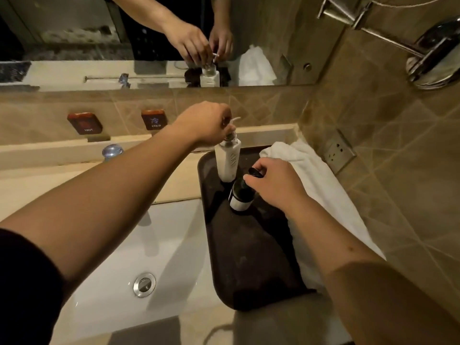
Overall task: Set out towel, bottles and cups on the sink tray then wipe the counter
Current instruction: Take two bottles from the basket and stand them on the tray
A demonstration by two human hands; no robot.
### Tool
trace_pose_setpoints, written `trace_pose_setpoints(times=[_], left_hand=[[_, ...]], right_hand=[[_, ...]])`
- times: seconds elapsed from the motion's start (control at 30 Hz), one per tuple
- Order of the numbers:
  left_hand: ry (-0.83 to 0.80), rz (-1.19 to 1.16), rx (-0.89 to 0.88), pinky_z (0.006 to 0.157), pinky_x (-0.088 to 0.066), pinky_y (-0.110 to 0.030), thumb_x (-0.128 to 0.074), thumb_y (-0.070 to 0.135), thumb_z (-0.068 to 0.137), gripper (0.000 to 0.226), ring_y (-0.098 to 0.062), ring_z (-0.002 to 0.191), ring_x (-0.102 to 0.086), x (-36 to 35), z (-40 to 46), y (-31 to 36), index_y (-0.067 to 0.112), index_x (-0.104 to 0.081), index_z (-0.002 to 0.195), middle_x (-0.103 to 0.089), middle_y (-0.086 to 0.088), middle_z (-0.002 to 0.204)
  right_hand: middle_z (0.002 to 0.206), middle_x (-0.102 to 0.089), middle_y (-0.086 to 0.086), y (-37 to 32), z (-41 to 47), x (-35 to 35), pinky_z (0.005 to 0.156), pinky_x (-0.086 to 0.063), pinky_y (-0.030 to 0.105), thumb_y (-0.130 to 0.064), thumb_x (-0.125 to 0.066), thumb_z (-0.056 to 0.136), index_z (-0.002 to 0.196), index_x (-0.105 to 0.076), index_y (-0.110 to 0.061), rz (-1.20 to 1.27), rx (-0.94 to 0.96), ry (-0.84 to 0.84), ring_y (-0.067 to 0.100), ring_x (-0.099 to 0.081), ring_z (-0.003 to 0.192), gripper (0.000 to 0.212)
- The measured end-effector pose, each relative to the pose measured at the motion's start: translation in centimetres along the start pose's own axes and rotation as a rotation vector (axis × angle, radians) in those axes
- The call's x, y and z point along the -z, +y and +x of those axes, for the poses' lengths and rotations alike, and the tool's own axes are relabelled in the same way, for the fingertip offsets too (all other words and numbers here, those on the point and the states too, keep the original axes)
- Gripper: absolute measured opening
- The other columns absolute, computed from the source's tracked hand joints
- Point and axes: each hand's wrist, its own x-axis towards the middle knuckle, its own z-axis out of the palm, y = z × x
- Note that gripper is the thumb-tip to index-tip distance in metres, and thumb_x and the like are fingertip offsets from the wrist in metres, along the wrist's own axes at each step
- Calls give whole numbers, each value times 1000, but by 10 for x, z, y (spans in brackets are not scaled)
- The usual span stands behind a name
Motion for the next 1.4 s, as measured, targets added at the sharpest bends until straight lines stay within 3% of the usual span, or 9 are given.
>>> trace_pose_setpoints(times=[0.17,0.3,0.57,0.7,0.83,1.0,1.1,1.2,1.4], left_hand=[[-13,17,-16,76,-53,-40,-58,42,94,33,-24,91,-62,-7,21,-12,19,-60,116,-68,-6,104],[-23,14,-28,76,-53,-39,-57,42,95,35,-26,93,-63,-12,30,-17,17,-60,119,-68,-7,106],[-39,-76,-50,77,-51,-37,-57,45,94,39,-23,93,-62,-22,43,-17,17,-61,120,-69,-5,109],[-49,-98,-33,82,-54,-41,-58,47,92,43,-25,96,-64,-28,45,-16,16,-59,121,-69,-6,109],[-48,-123,-11,81,-54,-41,-60,52,88,48,-25,96,-64,-32,38,-24,19,-57,122,-70,-4,107],[-41,-139,37,79,-55,-39,-57,60,86,47,-21,91,-64,-33,4,-40,24,-60,117,-70,1,98],[-149,-157,23,75,-53,-36,-60,54,88,34,-20,91,-64,-40,-31,-47,26,-64,108,-70,1,101],[-270,-172,10,70,-52,-32,-64,51,88,28,-16,89,-63,-48,-71,-44,28,-63,105,-69,3,103],[-310,-123,-122,66,-51,-25,-63,54,87,26,-6,81,-59,-55,-151,-8,33,-60,101,-67,9,101]], right_hand=[[71,-62,-10,-7,29,-12,51,-39,24,-40,-74,84,79,-63,-30,-15,-2,14,8,-58,65,16],[71,-60,-11,-12,47,-20,48,-35,23,-40,-74,85,77,-59,-31,-38,-29,-12,7,-56,63,19],[89,-67,-4,-18,57,-27,51,-36,23,-39,-71,89,99,-66,-24,-37,-74,-25,12,-59,74,19],[93,-68,-2,-19,56,-29,52,-37,23,-38,-71,90,100,-64,-23,-26,-81,-27,16,-61,79,19],[112,-69,-1,-16,48,-29,70,-51,28,-39,-72,89,123,-60,-23,17,-119,6,19,-65,95,39],[97,-69,-4,-7,20,-27,66,-49,25,-41,-72,86,127,-55,-27,23,-161,56,15,-66,85,46],[94,-64,-9,-2,0,-25,64,-45,22,-44,-71,88,122,-58,-29,-29,-198,55,10,-62,81,39],[96,-63,-8,-1,-29,-23,61,-39,20,-45,-69,89,118,-60,-28,-86,-215,11,9,-60,82,34],[108,-63,-4,-2,-115,-15,73,-47,27,-47,-67,91,115,-63,-26,-184,-222,-46,14,-62,92,32]])
